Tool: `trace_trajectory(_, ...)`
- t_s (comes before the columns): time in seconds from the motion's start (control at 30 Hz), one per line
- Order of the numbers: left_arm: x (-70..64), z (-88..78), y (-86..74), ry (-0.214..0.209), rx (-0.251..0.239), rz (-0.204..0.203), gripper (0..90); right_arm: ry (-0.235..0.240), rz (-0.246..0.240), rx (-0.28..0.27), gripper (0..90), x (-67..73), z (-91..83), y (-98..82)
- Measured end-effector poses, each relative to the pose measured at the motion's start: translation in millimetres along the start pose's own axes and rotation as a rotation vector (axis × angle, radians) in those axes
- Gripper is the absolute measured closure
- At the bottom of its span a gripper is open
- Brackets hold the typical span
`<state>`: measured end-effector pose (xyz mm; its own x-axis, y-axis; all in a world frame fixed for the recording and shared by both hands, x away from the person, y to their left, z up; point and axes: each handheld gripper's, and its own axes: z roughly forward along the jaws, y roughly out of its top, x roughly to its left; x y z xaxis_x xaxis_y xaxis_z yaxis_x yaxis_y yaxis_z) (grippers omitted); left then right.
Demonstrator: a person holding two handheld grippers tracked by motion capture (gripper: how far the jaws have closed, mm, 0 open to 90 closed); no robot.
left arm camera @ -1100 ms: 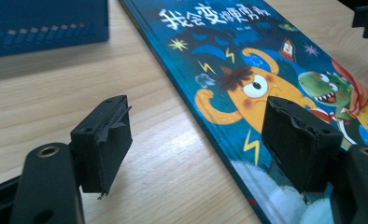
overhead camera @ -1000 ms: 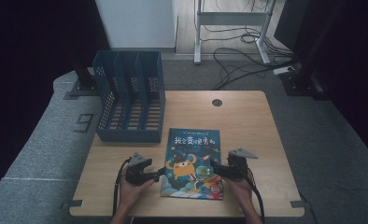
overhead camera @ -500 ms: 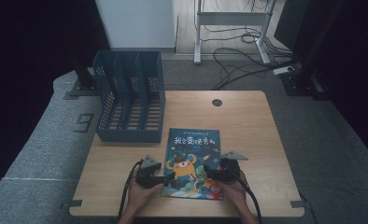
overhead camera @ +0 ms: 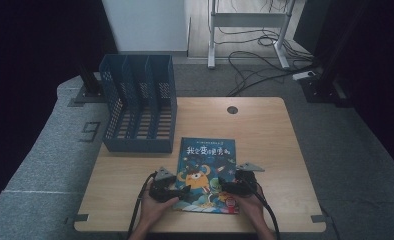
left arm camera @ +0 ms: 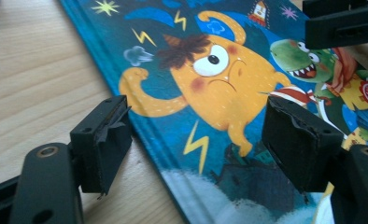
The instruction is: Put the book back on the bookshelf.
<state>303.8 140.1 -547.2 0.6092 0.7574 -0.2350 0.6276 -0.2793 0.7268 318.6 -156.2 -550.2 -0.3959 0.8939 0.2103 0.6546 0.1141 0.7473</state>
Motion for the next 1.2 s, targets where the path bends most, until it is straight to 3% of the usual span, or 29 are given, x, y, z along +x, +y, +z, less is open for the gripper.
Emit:
trace_trajectory(0.33, 0.3, -0.1, -0.3, 0.007, 0.008, -0.002, 25.5, 0.007, 0.019, 0.003, 24.4, -4.7, -2.2, -0.2)
trace_trajectory(0.6, -1.1, -3.4, -1.8, -0.001, 0.016, -0.016, 30.2, 0.01, 0.089, -0.006, 34.1, -9.4, -6.6, -1.6)
trace_trajectory(0.87, -6.1, -5.4, -3.6, 0.0, 0.029, -0.01, 31.0, -0.008, 0.084, -0.002, 37.6, -8.0, -12.4, -5.9)
trace_trajectory(1.0, -7.8, -8.8, -6.9, -0.022, 0.031, -0.022, 30.7, -0.014, 0.083, 0.006, 40.7, -6.1, -19.5, -11.4)
trace_trajectory(1.17, -6.0, -8.8, -5.5, -0.049, 0.041, -0.017, 27.6, 0.001, 0.078, 0.016, 40.7, -7.0, -22.4, -12.4)
trace_trajectory(1.2, -5.7, -8.4, -5.0, -0.051, 0.038, -0.014, 25.3, 0.032, 0.088, 0.011, 38.8, -11.0, -22.1, -10.9)
